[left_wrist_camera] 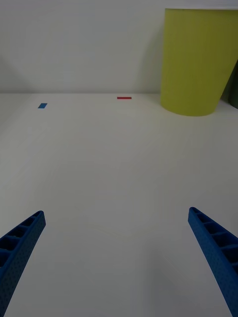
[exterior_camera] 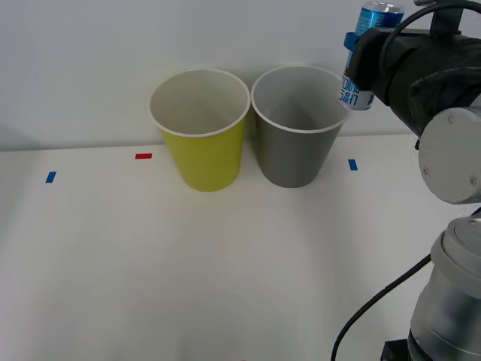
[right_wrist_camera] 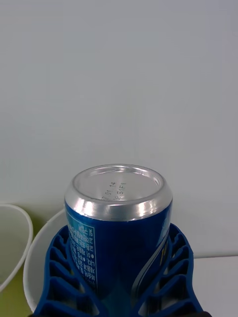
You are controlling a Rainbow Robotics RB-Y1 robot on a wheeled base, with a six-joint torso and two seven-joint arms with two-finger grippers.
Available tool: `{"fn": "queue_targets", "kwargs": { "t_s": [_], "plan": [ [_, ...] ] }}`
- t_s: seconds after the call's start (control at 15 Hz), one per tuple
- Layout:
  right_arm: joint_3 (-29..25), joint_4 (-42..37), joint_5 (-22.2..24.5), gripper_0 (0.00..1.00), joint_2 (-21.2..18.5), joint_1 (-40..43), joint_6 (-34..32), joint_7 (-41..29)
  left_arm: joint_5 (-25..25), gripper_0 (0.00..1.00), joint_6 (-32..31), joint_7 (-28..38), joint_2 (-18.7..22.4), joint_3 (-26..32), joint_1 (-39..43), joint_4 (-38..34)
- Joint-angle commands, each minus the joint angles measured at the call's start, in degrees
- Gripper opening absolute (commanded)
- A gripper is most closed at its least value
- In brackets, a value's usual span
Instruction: Put cans in the gray bin and PET bottles in the light green bin.
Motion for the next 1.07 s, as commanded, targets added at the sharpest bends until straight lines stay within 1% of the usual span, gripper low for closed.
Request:
{"fn": "queue_targets", "kwargs": {
  "t_s": [0.07,0.13,0.33,0.4,0.6,0.93,1.0,1.07],
  "plan": [
    [-0.83,7.03,-1.55,0.00,-0.18,-3.50,-6.92,-0.37,0.00,1.00,0.00,0.00,0.00,0.00,0.00,0.00],
    [-1.18,10.11,-1.90,0.00,-0.18,-4.73,-10.35,-0.37,0.00,1.00,0.00,0.00,0.00,0.00,0.00,0.00],
    [-2.15,16.17,-2.78,0.00,-0.53,-7.45,-15.88,-0.01,0.00,1.00,0.00,0.00,0.00,0.00,0.00,0.00],
    [-2.06,18.81,-3.04,0.00,-0.88,-7.72,-19.40,-0.10,0.00,1.00,0.00,0.00,0.00,0.00,0.00,0.00],
    [-0.74,24.96,-3.66,0.00,-1.58,-8.24,-26.17,-0.37,0.00,1.00,0.00,0.00,0.00,0.00,0.00,0.00],
    [1.19,26.01,-4.89,0.00,-2.99,-8.07,-27.84,-0.45,0.00,1.00,0.00,0.00,0.00,0.00,0.00,0.00],
    [1.37,26.72,-5.33,0.00,-3.08,-8.07,-28.89,-0.45,0.00,1.00,0.00,0.00,0.00,0.00,0.00,0.00],
    [1.54,28.56,-5.77,0.00,-3.25,-8.07,-31.88,-0.45,0.00,1.00,0.00,0.00,0.00,0.00,0.00,0.00]
  ]
}}
